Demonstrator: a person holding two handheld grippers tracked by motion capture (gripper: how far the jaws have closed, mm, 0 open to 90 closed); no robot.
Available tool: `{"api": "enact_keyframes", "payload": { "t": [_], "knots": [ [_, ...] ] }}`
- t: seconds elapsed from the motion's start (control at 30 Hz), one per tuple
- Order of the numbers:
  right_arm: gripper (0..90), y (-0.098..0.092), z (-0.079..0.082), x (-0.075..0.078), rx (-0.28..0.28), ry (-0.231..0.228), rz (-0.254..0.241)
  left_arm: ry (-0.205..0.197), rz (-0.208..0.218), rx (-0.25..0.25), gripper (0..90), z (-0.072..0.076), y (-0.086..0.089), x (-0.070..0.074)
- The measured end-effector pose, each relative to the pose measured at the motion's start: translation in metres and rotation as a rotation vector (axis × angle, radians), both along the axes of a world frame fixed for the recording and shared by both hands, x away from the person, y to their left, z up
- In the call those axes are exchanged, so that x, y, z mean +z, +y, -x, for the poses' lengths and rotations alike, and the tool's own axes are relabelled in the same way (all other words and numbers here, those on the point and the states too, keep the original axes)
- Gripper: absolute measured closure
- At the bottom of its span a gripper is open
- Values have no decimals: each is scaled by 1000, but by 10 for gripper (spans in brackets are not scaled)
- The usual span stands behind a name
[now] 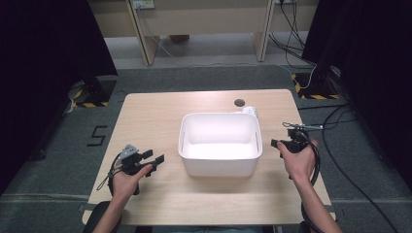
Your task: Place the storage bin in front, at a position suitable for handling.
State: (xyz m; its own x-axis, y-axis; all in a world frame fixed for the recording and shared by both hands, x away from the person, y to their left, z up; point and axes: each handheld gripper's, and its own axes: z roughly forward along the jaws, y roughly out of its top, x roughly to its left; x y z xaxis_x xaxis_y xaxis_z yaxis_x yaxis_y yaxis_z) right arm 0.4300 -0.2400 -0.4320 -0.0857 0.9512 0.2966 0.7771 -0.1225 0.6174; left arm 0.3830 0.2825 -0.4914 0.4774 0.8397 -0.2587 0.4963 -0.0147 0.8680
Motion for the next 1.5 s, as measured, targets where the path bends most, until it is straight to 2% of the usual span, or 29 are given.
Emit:
{"api": "enact_keyframes", "payload": {
  "t": [0.1,0.17,0.27,0.4,0.5,0.53,0.57,0.63,0.7,0.77,0.83,0.9,0.97,1.03,1.07,1.17,1.27,1.33,1.5],
  "knots": [
    [589,0,2,5,11,-16,-9,-9,4,3,328,3,-2,11],
    [602,3,4,13,6,-42,-23,-12,7,6,318,4,-3,19],
    [640,5,6,27,30,-106,-41,-11,26,6,318,4,-5,31],
    [686,13,9,44,50,-144,-56,-23,54,-12,341,2,-11,50],
    [689,20,10,52,76,-160,-68,-44,74,-40,367,2,-19,63],
    [689,23,10,56,98,-178,-79,-52,75,-53,383,3,-22,66],
    [689,23,10,56,98,-178,-79,-52,75,-53,386,3,-22,66],
    [686,31,12,64,120,-196,-79,-56,87,-89,402,3,-29,72],
    [686,34,11,64,138,-186,-55,-56,87,-97,414,2,-32,74],
    [691,38,10,60,149,-170,-52,-61,103,-97,430,1,-34,76],
    [699,42,10,57,167,-156,-43,-80,116,-99,463,1,-35,80],
    [720,46,9,55,180,-140,-33,-79,108,-108,477,-1,-38,84],
    [764,50,9,55,187,-125,-2,-70,100,-119,489,-4,-41,86],
    [785,55,8,53,198,-105,5,-42,106,-142,493,-9,-46,88],
    [791,58,8,53,196,-101,40,-33,104,-145,493,-11,-48,89],
    [806,63,8,53,187,-90,58,-5,91,-156,493,-16,-52,90],
    [809,69,9,54,178,-83,73,31,75,-149,508,-21,-51,89],
    [807,75,9,55,177,-75,75,53,81,-146,527,-23,-48,89],
    [797,95,6,54,195,-62,76,98,63,-105,583,-28,-35,88]
  ]
}}
